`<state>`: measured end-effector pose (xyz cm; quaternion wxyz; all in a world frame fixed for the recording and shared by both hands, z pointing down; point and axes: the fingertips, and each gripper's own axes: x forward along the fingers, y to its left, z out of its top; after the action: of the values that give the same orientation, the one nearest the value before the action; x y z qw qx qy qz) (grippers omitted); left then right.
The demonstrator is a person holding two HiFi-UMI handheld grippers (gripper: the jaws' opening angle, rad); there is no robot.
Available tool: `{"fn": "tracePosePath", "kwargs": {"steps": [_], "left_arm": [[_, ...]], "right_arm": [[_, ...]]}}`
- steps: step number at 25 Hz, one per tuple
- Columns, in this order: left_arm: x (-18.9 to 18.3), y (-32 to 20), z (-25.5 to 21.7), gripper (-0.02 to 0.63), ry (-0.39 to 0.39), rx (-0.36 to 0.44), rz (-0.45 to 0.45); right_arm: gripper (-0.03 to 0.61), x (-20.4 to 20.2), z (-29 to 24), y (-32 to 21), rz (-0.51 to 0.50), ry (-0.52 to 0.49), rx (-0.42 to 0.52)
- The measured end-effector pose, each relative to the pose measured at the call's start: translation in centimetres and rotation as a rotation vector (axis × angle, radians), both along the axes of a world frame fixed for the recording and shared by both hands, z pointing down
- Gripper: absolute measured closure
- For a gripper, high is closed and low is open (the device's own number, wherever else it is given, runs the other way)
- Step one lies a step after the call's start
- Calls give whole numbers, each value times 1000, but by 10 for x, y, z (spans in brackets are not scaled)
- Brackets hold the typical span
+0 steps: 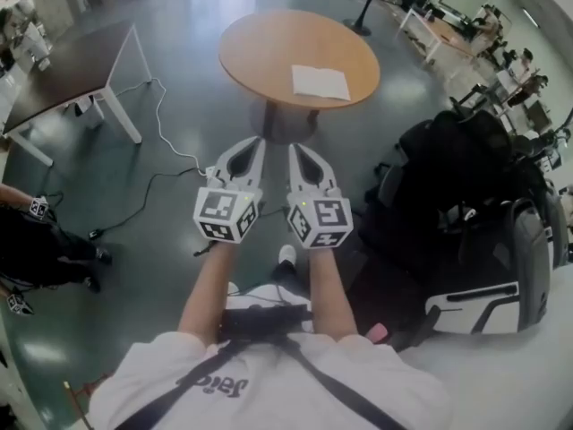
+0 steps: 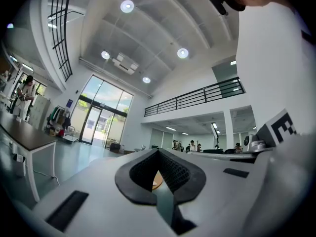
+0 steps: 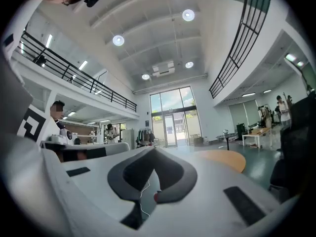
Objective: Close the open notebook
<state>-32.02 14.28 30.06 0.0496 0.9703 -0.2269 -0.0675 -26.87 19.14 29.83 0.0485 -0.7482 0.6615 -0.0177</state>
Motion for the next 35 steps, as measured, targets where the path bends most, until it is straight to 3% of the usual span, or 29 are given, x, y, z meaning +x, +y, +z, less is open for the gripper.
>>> {"fn": "tracePosePath", "kwargs": {"steps": [5,12,15,22,26,35], "left_arm": [[48,-34,-4,600,14,-18,-47],[174,-42,5,600,2,-15,3],[211,-49,9,600,3,-40,4],[259,-61,28,600,-35,-51,8],[269,-70,35,600,-54,-61,11],[318,-128,46,600,-60,-80,16]], "right_arm": [[558,53,-11,-13,-19,4,18],[560,168,-17,-34,5,-5,56],[560,204,-14,-40,-4,-12,45],[560,250,12,-54,-2,-31,8],[560,264,16,-65,10,-51,-1],[559,300,31,-121,-10,-27,-43]]}}
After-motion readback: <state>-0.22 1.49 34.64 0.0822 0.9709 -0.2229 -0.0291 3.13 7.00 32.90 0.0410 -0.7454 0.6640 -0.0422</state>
